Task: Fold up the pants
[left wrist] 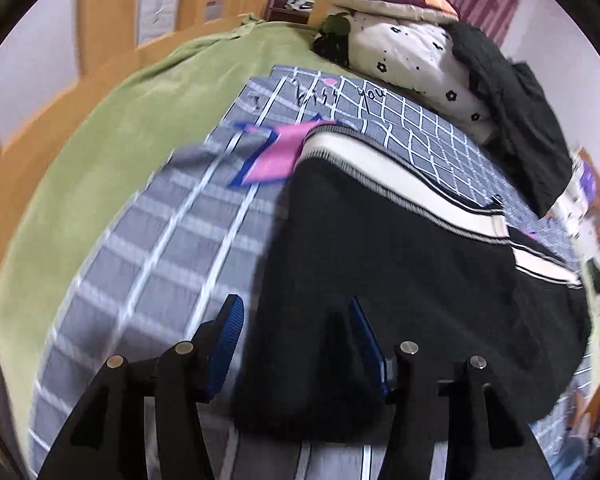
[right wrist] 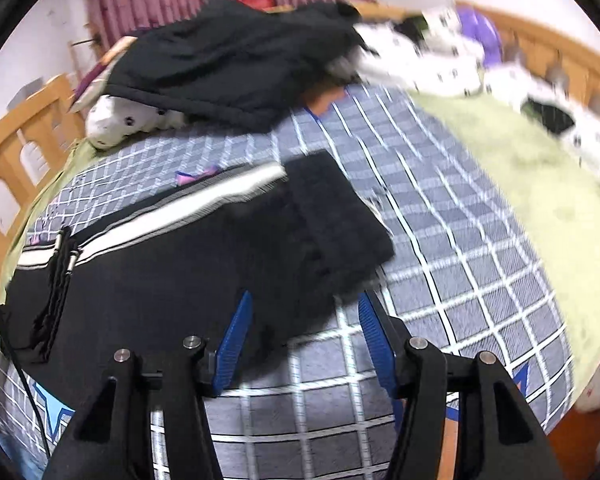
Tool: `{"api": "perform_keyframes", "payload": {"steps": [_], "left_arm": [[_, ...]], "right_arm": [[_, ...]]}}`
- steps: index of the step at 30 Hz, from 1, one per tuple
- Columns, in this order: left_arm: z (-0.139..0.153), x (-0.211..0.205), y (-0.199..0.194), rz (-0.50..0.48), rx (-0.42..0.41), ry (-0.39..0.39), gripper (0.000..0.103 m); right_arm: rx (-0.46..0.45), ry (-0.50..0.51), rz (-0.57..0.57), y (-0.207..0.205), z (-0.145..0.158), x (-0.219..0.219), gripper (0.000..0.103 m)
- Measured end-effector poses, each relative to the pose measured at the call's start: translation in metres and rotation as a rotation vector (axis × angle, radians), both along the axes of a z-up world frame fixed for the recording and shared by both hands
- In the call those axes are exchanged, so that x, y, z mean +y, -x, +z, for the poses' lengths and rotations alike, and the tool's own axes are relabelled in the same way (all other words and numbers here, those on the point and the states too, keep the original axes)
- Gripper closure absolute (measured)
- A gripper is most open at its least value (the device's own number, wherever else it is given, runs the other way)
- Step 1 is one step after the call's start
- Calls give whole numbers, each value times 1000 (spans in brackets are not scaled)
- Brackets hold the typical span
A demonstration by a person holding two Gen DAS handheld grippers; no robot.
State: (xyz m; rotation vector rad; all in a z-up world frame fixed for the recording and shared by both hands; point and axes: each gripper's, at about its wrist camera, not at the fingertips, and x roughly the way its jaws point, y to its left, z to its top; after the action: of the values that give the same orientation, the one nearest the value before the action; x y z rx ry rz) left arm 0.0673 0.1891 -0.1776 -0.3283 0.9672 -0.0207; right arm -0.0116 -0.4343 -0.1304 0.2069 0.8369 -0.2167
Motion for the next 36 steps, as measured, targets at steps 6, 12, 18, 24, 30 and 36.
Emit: {"api": "perform_keyframes", "payload": {"steps": [6, 12, 18, 24, 30, 36], "left_arm": [[-30, 17, 22, 65, -31, 185, 50], [-36, 14, 25, 111, -84, 203, 50], [-36, 9, 30, 139, -104, 201, 51], [-38, 7, 27, 124, -77, 183, 51], [-27, -8, 29, 133, -96, 62, 69], [19, -49, 33, 99, -204, -161, 81]], "right_arm": [[-118, -10, 110, -10, 14, 49, 43], [-73, -71, 169, -42, -7, 76, 43], [60, -116, 203, -66, -69, 87, 53], [37, -49, 220, -60, -78, 96, 53], [9, -114, 195, -60, -78, 90, 53], [-31, -147, 202, -61, -78, 86, 53]]}}
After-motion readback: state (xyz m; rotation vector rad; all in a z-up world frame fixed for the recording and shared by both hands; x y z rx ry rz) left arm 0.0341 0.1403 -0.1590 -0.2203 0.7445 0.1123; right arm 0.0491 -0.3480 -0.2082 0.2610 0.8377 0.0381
